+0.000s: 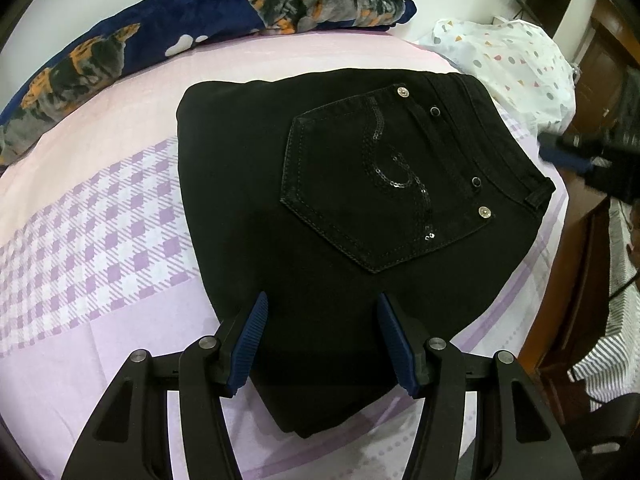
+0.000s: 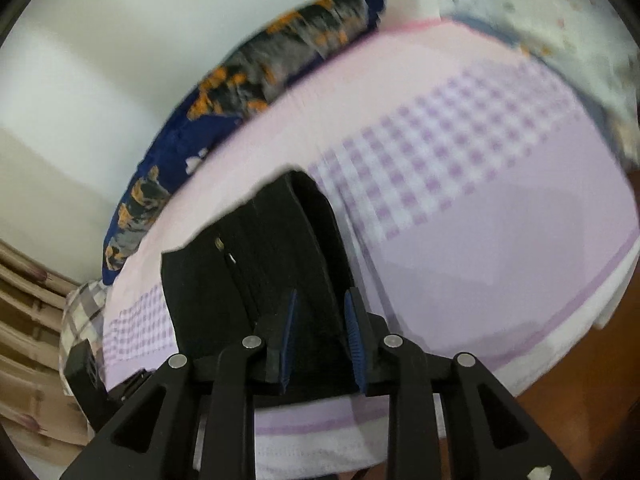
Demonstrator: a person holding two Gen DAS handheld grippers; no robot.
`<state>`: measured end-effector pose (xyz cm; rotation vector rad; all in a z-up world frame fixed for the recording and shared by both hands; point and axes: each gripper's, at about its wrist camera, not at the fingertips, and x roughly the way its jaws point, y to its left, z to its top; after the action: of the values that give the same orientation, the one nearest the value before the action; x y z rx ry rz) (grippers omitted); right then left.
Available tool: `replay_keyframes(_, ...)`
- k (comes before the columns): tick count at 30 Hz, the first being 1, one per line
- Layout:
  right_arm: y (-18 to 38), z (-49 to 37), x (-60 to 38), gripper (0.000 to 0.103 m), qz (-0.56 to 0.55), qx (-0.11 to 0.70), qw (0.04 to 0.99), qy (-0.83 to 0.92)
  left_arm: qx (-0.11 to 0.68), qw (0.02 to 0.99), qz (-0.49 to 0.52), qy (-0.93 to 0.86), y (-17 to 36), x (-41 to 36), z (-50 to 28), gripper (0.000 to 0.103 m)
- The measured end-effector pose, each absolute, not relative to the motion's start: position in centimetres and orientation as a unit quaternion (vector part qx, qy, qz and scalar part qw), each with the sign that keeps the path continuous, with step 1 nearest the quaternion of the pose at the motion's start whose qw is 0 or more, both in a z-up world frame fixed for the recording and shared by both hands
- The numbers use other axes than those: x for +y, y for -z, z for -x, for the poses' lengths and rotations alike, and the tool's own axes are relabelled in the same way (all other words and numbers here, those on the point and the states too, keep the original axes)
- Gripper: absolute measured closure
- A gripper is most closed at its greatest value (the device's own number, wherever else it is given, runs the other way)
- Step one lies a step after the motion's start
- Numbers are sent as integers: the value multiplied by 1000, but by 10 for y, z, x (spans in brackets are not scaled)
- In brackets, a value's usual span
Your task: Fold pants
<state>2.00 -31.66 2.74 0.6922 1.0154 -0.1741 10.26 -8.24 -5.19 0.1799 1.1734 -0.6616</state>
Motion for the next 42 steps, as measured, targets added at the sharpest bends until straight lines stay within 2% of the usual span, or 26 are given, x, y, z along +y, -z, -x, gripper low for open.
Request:
replay_keyframes(10,-51,-75,-285,79,-253,462,848,60,540,780,-91,301,52,-85,-101,45)
replay_keyframes(18,-16,-102,-274,81,-187,504,838,90,538,782,-97,299,52,-86,-100,45)
replay_keyframes(27,10,-77,-273,81,-184,539,818,87,524,797,-103,284,45,-83,-99,45)
replay_keyframes(34,7,-55,-276,81,-199,541,813,75,506,820,-14,268,29,-42,-114,45)
replay_keyframes(42,3,-40,-276,80,-201,540,815,63,553,794,96,232,47,1,-143,45)
